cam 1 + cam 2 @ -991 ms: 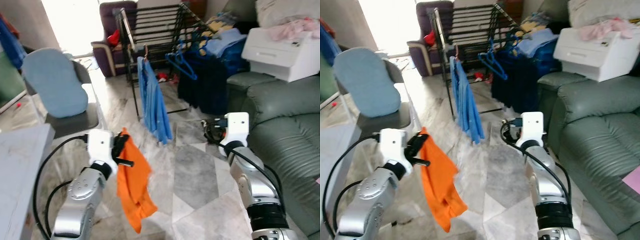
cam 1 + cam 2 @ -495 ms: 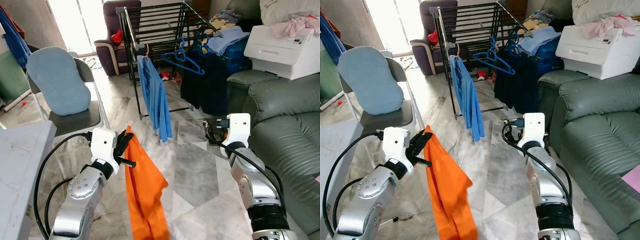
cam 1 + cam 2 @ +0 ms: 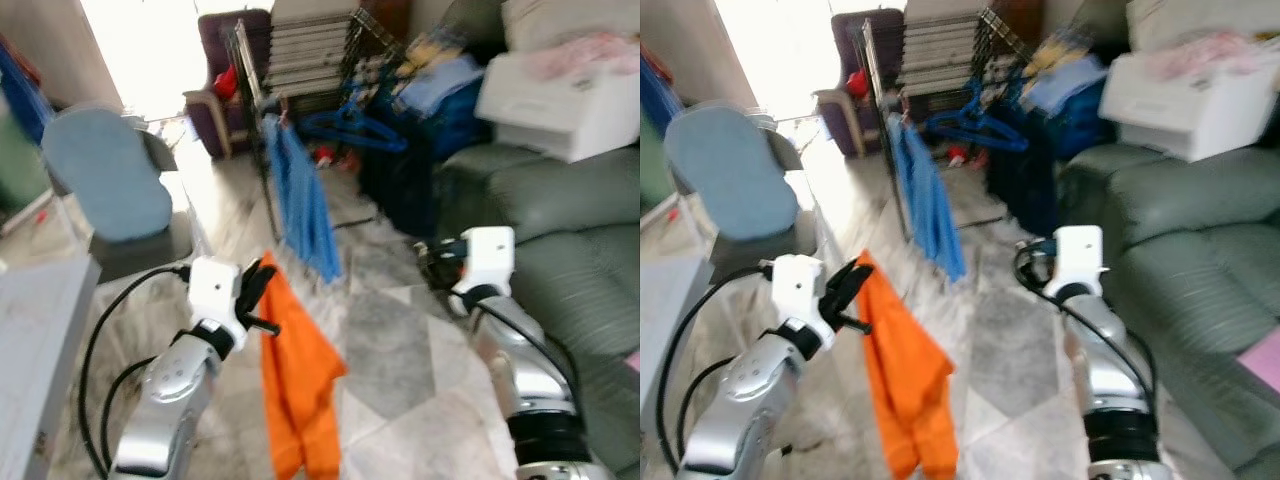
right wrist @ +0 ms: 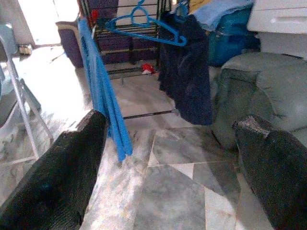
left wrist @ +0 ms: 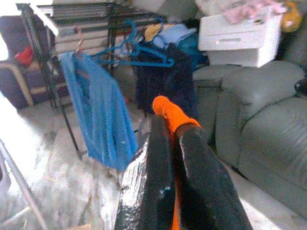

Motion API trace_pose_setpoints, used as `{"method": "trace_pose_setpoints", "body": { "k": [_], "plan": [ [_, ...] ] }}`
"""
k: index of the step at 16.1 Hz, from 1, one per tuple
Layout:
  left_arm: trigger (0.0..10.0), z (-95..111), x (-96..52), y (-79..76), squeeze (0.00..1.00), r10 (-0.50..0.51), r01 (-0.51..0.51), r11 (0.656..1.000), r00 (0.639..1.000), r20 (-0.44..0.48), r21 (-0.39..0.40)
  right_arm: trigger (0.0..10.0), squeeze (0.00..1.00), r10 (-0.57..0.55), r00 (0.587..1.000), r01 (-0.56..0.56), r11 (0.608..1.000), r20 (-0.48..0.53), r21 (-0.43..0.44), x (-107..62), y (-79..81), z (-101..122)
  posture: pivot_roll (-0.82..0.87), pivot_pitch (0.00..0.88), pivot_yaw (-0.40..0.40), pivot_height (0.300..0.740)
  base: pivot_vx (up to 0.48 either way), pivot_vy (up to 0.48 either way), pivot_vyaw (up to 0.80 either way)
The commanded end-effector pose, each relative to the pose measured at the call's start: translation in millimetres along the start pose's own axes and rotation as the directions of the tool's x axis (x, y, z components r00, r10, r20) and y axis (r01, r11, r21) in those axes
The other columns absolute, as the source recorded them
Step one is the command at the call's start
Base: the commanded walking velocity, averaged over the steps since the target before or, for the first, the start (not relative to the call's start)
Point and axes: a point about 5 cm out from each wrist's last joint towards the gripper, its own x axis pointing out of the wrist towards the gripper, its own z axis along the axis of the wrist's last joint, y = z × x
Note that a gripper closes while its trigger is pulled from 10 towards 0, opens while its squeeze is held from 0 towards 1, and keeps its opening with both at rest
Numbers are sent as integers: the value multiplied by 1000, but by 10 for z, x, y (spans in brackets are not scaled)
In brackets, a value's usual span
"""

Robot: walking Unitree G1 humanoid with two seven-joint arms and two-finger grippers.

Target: Hang hanger

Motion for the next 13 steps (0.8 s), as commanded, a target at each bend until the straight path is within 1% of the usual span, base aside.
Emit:
{"method": "trace_pose_setpoints", "body": {
  "k": [1,6,10,13],
  "plan": [
    [10000,58,7,31,0,6,-6,1000,1000,26,15,10000,0,44,999,-44,999,20,-4,11,103,66,-55,0,67,740,458,0,0],
    [10000,23,11,10,0,8,-8,1000,1000,21,2,10000,0,79,996,-78,996,36,-32,-1,122,96,-57,0,66,740,457,0,0],
    [10000,25,29,26,0,16,-16,1000,1000,18,2,10000,0,96,995,-94,995,38,-41,0,144,107,-58,0,67,740,433,0,531],
    [10000,21,39,45,0,32,-32,1000,999,10,0,10000,0,94,995,-93,995,41,-34,-3,149,110,-59,0,70,740,390,279,621]
  ]
}}
